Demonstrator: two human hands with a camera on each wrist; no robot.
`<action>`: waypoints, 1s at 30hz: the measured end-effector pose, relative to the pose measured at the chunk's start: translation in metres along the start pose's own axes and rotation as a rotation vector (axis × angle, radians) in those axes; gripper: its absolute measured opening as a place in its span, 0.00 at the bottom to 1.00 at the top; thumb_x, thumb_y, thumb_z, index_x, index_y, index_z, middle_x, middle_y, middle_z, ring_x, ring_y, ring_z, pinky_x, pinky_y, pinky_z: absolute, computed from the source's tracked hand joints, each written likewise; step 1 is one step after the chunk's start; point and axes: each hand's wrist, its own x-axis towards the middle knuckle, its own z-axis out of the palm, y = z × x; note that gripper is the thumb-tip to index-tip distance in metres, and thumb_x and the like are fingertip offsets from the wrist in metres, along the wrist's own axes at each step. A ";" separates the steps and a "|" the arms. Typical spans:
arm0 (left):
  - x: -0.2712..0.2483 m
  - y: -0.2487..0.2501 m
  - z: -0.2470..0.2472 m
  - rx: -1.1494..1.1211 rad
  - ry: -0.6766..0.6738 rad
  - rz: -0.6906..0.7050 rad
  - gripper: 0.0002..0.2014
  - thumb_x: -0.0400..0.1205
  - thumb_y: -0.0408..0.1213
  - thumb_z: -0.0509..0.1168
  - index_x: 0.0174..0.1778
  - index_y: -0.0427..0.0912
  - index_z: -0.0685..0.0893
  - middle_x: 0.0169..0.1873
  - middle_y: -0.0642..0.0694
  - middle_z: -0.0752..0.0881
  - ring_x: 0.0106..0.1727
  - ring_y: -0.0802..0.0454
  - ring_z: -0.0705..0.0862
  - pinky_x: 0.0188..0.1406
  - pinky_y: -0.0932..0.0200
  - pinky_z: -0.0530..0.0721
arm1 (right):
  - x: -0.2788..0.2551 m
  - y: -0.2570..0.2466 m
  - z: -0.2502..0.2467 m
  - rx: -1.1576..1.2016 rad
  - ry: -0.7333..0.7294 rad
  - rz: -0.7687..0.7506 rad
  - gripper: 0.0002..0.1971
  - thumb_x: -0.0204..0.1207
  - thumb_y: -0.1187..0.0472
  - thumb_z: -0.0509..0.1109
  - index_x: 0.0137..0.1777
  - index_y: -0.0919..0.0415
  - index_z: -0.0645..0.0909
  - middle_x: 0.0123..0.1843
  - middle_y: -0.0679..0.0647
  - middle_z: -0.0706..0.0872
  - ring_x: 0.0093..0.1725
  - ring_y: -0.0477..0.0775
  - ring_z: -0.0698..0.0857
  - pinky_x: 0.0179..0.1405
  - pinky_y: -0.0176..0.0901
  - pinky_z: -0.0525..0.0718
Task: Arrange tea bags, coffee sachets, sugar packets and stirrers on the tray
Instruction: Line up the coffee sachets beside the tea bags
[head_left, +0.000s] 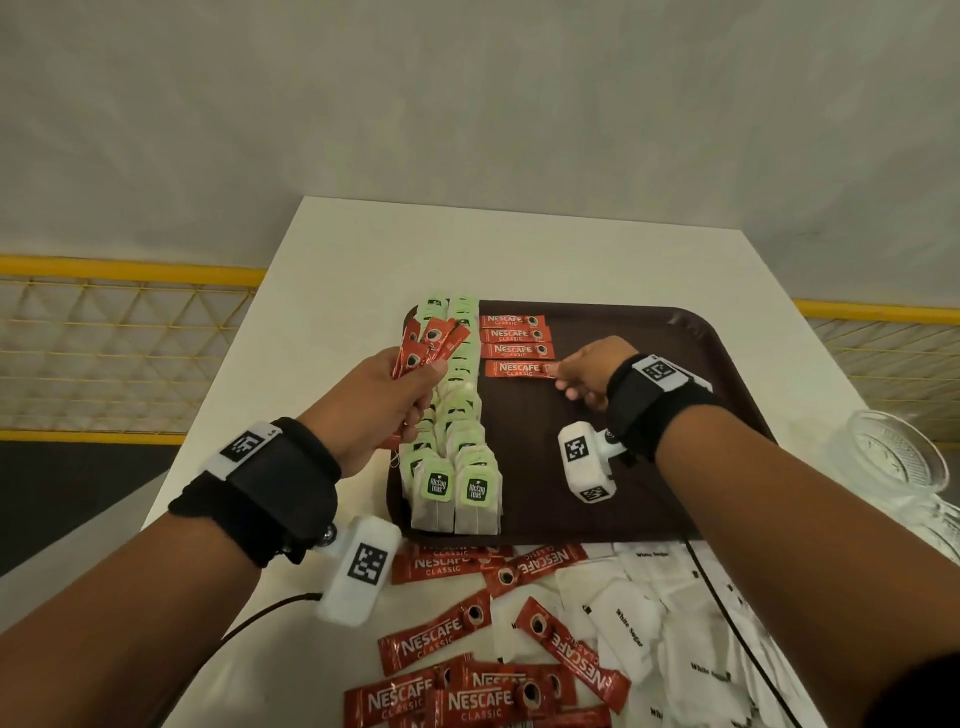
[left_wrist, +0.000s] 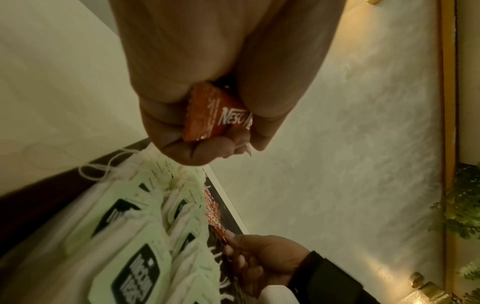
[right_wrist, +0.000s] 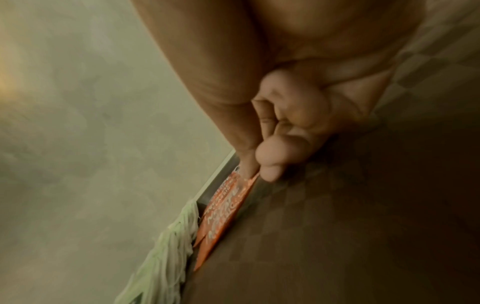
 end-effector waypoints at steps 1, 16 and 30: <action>0.000 -0.001 -0.001 -0.005 -0.001 -0.001 0.11 0.86 0.48 0.64 0.49 0.44 0.76 0.30 0.50 0.76 0.26 0.56 0.71 0.28 0.61 0.78 | 0.001 -0.003 0.000 -0.042 -0.006 0.005 0.12 0.82 0.53 0.67 0.42 0.61 0.79 0.34 0.52 0.80 0.28 0.46 0.73 0.29 0.38 0.71; -0.002 0.000 -0.001 -0.084 -0.023 -0.013 0.04 0.88 0.38 0.60 0.56 0.43 0.75 0.31 0.46 0.78 0.26 0.54 0.71 0.26 0.59 0.73 | 0.017 -0.004 0.003 -0.135 0.132 -0.136 0.18 0.77 0.47 0.72 0.50 0.65 0.84 0.38 0.56 0.86 0.35 0.53 0.82 0.47 0.50 0.83; 0.004 0.004 0.006 0.096 -0.067 0.062 0.05 0.88 0.39 0.62 0.53 0.43 0.81 0.37 0.48 0.86 0.27 0.60 0.75 0.23 0.69 0.73 | -0.028 0.005 0.007 0.370 -0.211 -0.528 0.01 0.79 0.67 0.71 0.46 0.64 0.83 0.37 0.58 0.86 0.29 0.45 0.83 0.27 0.32 0.82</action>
